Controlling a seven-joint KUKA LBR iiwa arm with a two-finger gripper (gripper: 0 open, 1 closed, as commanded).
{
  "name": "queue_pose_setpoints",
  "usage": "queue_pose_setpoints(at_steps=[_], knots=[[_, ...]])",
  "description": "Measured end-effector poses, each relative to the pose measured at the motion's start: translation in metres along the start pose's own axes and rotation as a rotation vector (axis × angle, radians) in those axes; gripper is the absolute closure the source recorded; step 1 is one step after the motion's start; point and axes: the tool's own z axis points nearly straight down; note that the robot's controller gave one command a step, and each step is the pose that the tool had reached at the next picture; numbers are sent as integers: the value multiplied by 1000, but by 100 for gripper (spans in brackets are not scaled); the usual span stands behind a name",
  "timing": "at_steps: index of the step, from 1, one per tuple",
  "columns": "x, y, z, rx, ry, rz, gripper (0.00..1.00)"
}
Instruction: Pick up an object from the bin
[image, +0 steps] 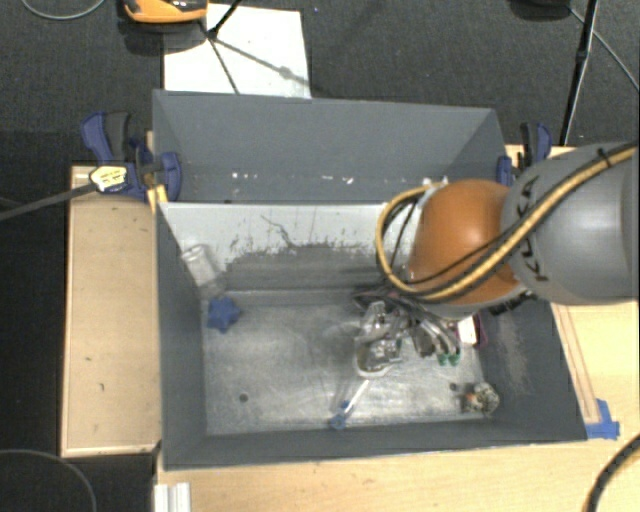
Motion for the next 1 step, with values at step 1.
queue_pose_setpoints(at_steps=[1], knots=[[-2, -13, -121, 1, -8, -21, 100]])
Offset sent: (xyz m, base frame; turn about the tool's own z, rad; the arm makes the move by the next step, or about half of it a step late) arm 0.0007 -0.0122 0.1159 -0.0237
